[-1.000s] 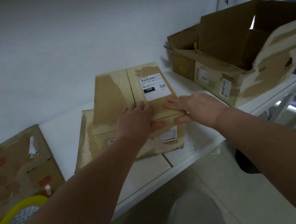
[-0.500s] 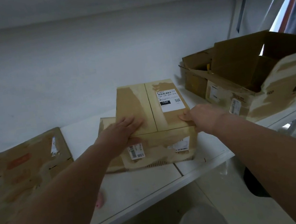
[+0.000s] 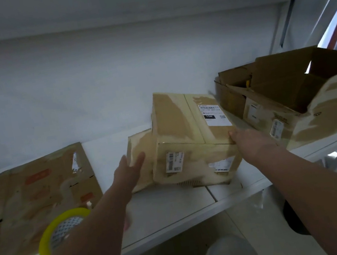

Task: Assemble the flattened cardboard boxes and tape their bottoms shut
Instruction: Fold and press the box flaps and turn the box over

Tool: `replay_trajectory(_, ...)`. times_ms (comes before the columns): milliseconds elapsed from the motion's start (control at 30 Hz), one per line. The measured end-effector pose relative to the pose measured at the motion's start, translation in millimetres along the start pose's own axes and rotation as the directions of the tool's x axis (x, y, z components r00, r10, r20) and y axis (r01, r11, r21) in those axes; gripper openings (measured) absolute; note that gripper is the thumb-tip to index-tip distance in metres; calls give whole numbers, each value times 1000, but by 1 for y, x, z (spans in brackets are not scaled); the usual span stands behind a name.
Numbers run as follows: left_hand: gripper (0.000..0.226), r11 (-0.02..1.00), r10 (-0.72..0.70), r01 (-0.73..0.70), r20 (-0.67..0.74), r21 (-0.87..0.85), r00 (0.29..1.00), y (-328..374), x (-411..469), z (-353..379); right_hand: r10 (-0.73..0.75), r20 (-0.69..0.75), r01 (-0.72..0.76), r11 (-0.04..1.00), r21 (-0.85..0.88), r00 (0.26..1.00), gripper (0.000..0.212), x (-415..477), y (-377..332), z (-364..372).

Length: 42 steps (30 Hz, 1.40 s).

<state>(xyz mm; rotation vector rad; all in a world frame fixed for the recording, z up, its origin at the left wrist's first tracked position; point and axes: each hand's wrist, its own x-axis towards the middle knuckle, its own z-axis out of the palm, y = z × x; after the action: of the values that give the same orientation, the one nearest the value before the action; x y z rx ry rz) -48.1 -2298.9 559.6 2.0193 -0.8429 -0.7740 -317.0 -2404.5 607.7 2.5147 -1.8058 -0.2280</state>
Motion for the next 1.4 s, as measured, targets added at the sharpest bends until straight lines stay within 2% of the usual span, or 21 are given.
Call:
replay_trajectory(67, 68, 949, -253, 258, 53, -182, 966, -6, -6, 5, 96, -6, -96, 994, 61, 995, 39, -3, 4, 4)
replay_trajectory(133, 64, 838, -355, 367, 107, -404, 929, -12, -9, 15, 176, 12, -176, 978, 110, 984, 39, -5, 6, 6)
replay_trajectory(200, 52, 650, -349, 430, 256, -626, 901, -12, -11, 28, 225, 15, -225, 964, 141, 974, 40, -5, 6, 9)
replay_trajectory(233, 35, 490, -327, 479, 356, -728, 875, -7, -11, 34, 237, 11, -236, 958, 165, 971, 40, -4, 5, 11)
replay_trajectory(300, 22, 347, -289, 501, 417, -793, 862, 2, -9, 44, 246, 5, -242, 947, 211, 969, 39, -2, 4, 15)
replay_trajectory(400, 16, 350, -310, 491, 396, -797, 864, 15, -1, 54, 255, 23, -254, 939, 233, 967, 42, -1, 4, 18)
replay_trajectory(467, 22, 362, -322, 481, 378, -798, 868, 29, 3, 52, 237, 48, -242, 940, 239, 970, 40, -3, 8, 19)
replay_trajectory(600, 29, 416, -221, 409, 346, -812, 912, 66, 18, 38, 119, 2, -113, 936, 332, 993, 48, -4, 5, 19)
replay_trajectory(633, 27, 474, -190, 378, 327, -795, 926, 77, 21, 32, 96, -21, -83, 934, 346, 995, 45, -2, 1, 20)
replay_trajectory(700, 17, 624, -120, 287, 274, -727, 954, 101, 22, 21, 89, -57, -58, 913, 404, 994, 18, 0, -9, 20)
replay_trajectory(733, 16, 682, -102, 242, 238, -690, 966, 112, 22, 16, 84, -55, -51, 892, 450, 995, 14, 0, -14, 20)
replay_trajectory(800, 18, 776, -84, 156, 145, -611, 986, 131, 23, 10, 37, -19, -22, 848, 529, 999, 21, -1, -24, 22)
replay_trajectory(900, 7, 866, 34, -28, 3, -499, 999, 153, 27, 0, -50, 55, 0, 739, 674, 997, 43, -1, -36, 21)
replay_trajectory(967, 17, 931, 205, -238, -142, -277, 968, 160, 36, -6, -115, 106, -10, 629, 777, 988, 62, 1, -39, 20)
replay_trajectory(1000, 26, 933, 309, -338, -209, -125, 928, 161, 36, -10, -120, 100, -8, 602, 799, 988, 68, 3, -38, 19)
replay_trajectory(1067, 41, 860, 509, -493, -270, 130, 818, 158, 34, -16, -61, 27, 17, 629, 777, 998, 66, 7, -34, 13)
replay_trajectory(1133, 46, 733, 679, -618, -252, 284, 689, 149, 32, -24, 60, -43, -11, 696, 718, 997, 55, 10, -29, 5)
replay_trajectory(1200, 44, 596, 799, -721, -177, 352, 574, 135, 32, -32, 202, -122, -67, 733, 677, 972, 43, 8, -26, -3)
replay_trajectory(1267, 40, 517, 845, -780, -68, 352, 530, 118, 33, -40, 337, -211, -91, 694, 714, 918, 40, 3, -24, -8)
replay_trajectory(1333, 31, 412, 881, -825, 63, 386, 470, 98, 28, -47, 476, -306, -66, 618, 783, 824, 61, -4, -24, -12)
replay_trajectory(1400, 22, 297, 885, -821, 182, 488, 429, 78, 27, -47, 516, -417, -6, 635, 773, 748, 86, -11, -27, -17)
